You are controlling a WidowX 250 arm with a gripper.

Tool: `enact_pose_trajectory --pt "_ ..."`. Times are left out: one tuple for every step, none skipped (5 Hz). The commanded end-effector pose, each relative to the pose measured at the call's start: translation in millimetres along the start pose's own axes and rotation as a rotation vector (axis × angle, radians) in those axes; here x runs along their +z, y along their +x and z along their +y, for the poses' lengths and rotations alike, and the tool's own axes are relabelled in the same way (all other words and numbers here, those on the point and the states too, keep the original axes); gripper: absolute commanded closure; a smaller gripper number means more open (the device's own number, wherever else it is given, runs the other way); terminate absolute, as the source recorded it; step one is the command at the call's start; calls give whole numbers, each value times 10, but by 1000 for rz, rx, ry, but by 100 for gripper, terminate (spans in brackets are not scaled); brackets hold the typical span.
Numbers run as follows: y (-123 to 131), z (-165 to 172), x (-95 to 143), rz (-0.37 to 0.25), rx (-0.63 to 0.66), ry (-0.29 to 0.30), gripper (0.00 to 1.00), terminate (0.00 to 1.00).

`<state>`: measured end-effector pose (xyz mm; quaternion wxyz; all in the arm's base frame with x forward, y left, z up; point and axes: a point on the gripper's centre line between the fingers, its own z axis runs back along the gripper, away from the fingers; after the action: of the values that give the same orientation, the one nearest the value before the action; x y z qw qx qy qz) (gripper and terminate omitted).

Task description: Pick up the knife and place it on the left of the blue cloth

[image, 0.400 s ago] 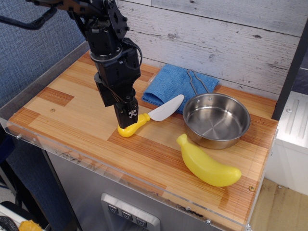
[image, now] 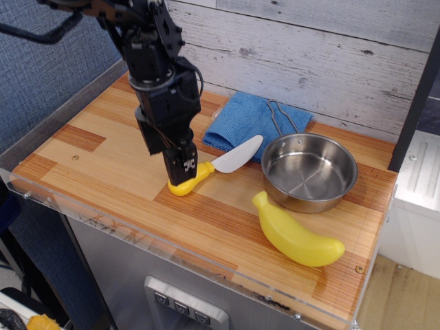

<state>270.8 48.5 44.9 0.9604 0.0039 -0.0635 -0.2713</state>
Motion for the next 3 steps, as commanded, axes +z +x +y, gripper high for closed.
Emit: enact_pose_trajectory --pt "181 55 -146 -10 5 5 0 0" --pt "226 44 -235 -4 18 12 0 0" --pt "265 16 -341 -11 18 11 0 0"
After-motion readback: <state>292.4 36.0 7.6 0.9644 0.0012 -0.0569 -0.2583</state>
